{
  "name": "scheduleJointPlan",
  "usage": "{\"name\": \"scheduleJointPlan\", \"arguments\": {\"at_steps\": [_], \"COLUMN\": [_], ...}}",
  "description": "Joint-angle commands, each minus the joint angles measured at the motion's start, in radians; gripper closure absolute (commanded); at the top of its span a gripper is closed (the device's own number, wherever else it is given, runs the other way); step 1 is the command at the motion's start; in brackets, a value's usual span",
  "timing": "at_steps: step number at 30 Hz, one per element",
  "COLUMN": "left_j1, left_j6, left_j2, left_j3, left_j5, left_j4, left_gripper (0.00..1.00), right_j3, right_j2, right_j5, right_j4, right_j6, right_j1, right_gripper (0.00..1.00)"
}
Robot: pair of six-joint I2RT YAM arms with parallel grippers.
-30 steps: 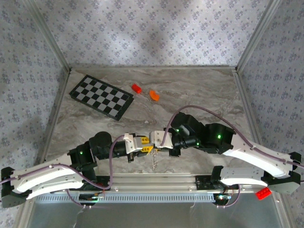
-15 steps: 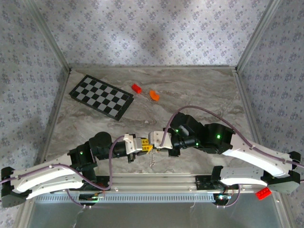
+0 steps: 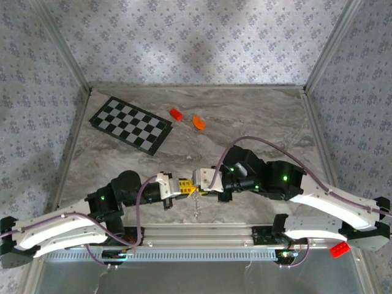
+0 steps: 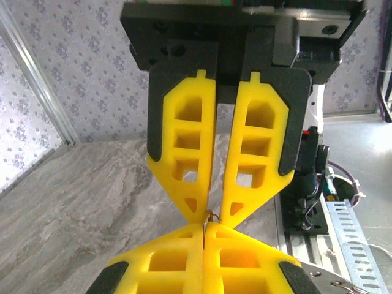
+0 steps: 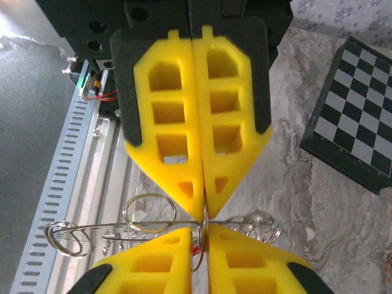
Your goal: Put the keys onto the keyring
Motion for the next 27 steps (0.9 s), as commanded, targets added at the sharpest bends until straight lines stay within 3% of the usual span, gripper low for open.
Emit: {"name": "scheduleJointPlan", "arguments": {"at_steps": [1, 14, 23, 27], "left_j1": [0.003, 0.002, 0.003, 0.002], "left_j6": [0.003, -0.016, -0.021, -0.028], "left_j2": [-0.031, -0.036, -0.028, -0.036], "left_j3": [-0.003, -0.017, -0.016, -0.021], "left_j5": [0.023, 0.067, 0.089, 0.092], "left_j4": [0.103, 0.176, 0.201, 0.206], "left_gripper": [1.0, 1.0, 1.0, 1.0], "right_j3": [-0.054, -0.125, -0.139, -0.144], "right_j2": [-0.048, -0.113, -0.122, -0.124], "right_j5": [-0.066, -0.081, -0.081, -0.079], "right_j4": [0.053, 0.106, 0.107, 0.107], "right_j6": [0.053, 0.09, 0.1, 0.106], "right_j1": [0.004, -0.015, -0.024, -0.027], "right_gripper": [0.86, 0.91, 0.88, 0.95]}}
